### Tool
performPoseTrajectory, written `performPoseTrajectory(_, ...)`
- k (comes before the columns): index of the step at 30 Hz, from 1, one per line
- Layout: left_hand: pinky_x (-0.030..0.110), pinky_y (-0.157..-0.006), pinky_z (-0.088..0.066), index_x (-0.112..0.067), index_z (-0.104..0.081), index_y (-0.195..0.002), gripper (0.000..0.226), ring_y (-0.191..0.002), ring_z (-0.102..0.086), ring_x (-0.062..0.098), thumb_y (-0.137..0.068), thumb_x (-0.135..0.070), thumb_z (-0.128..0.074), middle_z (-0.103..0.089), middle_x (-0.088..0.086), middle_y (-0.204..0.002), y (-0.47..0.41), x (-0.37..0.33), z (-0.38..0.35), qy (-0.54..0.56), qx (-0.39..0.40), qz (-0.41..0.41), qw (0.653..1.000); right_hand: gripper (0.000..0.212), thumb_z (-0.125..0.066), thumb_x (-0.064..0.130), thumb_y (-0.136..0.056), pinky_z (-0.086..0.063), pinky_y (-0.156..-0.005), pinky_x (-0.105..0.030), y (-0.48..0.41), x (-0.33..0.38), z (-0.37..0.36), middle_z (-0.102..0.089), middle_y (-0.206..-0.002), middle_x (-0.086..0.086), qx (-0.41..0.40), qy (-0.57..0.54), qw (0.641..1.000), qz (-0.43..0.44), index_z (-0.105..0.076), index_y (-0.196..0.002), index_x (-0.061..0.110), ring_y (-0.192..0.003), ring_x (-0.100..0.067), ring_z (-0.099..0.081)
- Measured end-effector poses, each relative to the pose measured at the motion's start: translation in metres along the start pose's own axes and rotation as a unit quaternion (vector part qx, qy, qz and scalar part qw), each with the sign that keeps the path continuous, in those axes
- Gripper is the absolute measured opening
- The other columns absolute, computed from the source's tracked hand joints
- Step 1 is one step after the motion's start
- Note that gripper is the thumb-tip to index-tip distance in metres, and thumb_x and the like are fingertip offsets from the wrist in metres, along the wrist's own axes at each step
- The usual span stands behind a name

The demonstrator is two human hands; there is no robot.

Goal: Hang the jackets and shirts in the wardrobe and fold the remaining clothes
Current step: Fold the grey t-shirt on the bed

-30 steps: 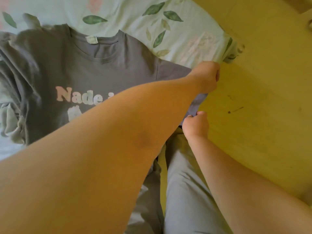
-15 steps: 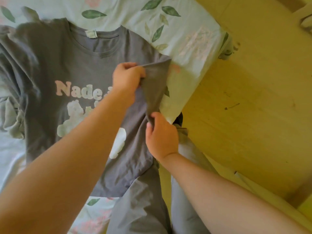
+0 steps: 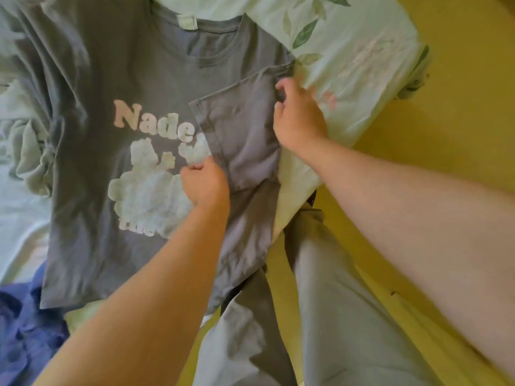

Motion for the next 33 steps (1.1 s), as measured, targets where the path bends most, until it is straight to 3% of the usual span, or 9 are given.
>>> performPoseTrajectory(4, 0.044, -0.074, -0.055, -0.016, -0.06, -0.077, 0.017, -0.082, -0.064, 0.032, -0.086, -0.03, -0.057, -0.069, 0.007, -0.082, 0.065, 0.054, -0.043, 0.03, 0.09, 0.101, 0.99, 0.047, -0.051, 0.027, -0.099, -0.043, -0.103, -0.035, -0.053, -0.015, 0.014, -0.055, -0.139, -0.012, 0.053, 0.042, 0.998, 0.005, -0.043, -0.146, 0.026, -0.123, -0.032, -0.055)
performPoseTrajectory(6, 0.048, -0.092, -0.057, -0.015, -0.069, -0.091, 0.013, -0.091, -0.068, 0.026, -0.086, -0.027, -0.067, -0.073, 0.005, -0.092, 0.083, 0.066, -0.064, 0.053, 0.128, 0.13, 0.982, 0.043, -0.054, 0.026, -0.098, -0.042, -0.101, -0.031, -0.066, -0.02, 0.01, -0.058, -0.138, -0.009, 0.106, 0.06, 0.992, 0.017, -0.048, -0.141, 0.025, -0.124, -0.032, -0.056)
performPoseTrajectory(9, 0.041, -0.098, -0.056, -0.017, -0.068, -0.112, 0.029, -0.099, -0.07, 0.019, -0.086, -0.025, -0.078, -0.073, 0.001, -0.105, 0.092, 0.069, -0.084, 0.103, 0.144, 0.144, 0.974, 0.041, -0.056, 0.028, -0.097, -0.042, -0.098, -0.028, -0.075, -0.02, 0.012, -0.061, -0.135, -0.006, 0.132, 0.057, 0.989, 0.037, -0.051, -0.138, 0.027, -0.119, -0.028, -0.058)
performPoseTrajectory(13, 0.03, -0.079, -0.057, -0.023, -0.063, -0.11, 0.031, -0.09, -0.069, 0.012, -0.088, -0.04, -0.078, -0.067, -0.007, -0.102, 0.104, 0.076, -0.101, 0.221, 0.169, 0.247, 0.928, 0.039, -0.059, 0.03, -0.099, -0.039, -0.088, -0.022, -0.079, -0.01, 0.006, -0.064, -0.121, -0.006, 0.176, 0.058, 0.979, 0.084, -0.054, -0.136, 0.019, -0.107, -0.023, -0.06)
performPoseTrajectory(16, 0.026, -0.059, -0.042, -0.02, -0.063, -0.092, 0.027, -0.071, -0.056, 0.01, -0.091, -0.044, -0.075, -0.063, -0.006, -0.086, 0.101, 0.08, -0.108, 0.243, 0.187, 0.275, 0.911, 0.028, -0.057, 0.03, -0.101, -0.041, -0.085, -0.027, -0.087, -0.006, 0.011, -0.066, -0.113, -0.011, 0.175, 0.087, 0.977, 0.088, -0.061, -0.12, 0.01, -0.108, -0.03, -0.061)
performPoseTrajectory(21, 0.026, -0.048, -0.036, -0.015, -0.062, -0.079, 0.023, -0.047, -0.048, 0.012, -0.089, -0.027, -0.079, -0.058, -0.003, -0.055, 0.12, 0.091, -0.12, 0.172, 0.204, 0.296, 0.917, 0.027, -0.058, 0.03, -0.097, -0.045, -0.088, -0.033, -0.107, -0.003, 0.039, -0.07, -0.109, -0.018, 0.158, 0.167, 0.969, 0.086, -0.071, -0.105, 0.007, -0.106, -0.036, -0.062)
performPoseTrajectory(27, 0.024, -0.051, -0.045, -0.009, -0.071, -0.108, 0.014, -0.052, -0.059, 0.015, -0.096, -0.018, -0.069, -0.069, 0.005, -0.072, 0.128, 0.086, -0.138, 0.163, 0.221, 0.354, 0.894, 0.025, -0.063, 0.029, -0.096, -0.045, -0.092, -0.033, -0.109, -0.018, 0.042, -0.069, -0.114, -0.019, 0.134, 0.206, 0.965, 0.088, -0.071, -0.105, 0.007, -0.111, -0.037, -0.061)
performPoseTrajectory(31, 0.022, -0.047, -0.044, -0.005, -0.072, -0.11, 0.033, -0.043, -0.056, 0.017, -0.095, -0.034, -0.069, -0.067, 0.006, -0.063, 0.107, 0.08, -0.128, -0.024, 0.278, 0.29, 0.915, 0.026, -0.058, 0.029, -0.098, -0.045, -0.097, -0.041, -0.105, -0.02, 0.035, -0.057, -0.127, -0.021, 0.095, 0.225, 0.967, 0.068, -0.061, -0.114, 0.009, -0.116, -0.04, -0.055)
performPoseTrajectory(33, 0.021, -0.048, -0.045, -0.002, -0.076, -0.096, 0.054, -0.043, -0.058, 0.016, -0.093, -0.054, -0.063, -0.075, 0.007, -0.07, 0.095, 0.072, -0.117, -0.175, 0.34, 0.238, 0.893, 0.029, -0.059, 0.025, -0.093, -0.042, -0.096, -0.046, -0.094, -0.007, 0.039, -0.046, -0.132, -0.019, 0.022, 0.277, 0.957, 0.083, -0.053, -0.118, 0.012, -0.117, -0.04, -0.049)
Point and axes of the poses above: each hand's wrist, its own y-axis away from the middle knuckle, its own z-axis out of the back of the hand, x = y × z, the point moved 9 cm from there along -y, towards the middle knuckle
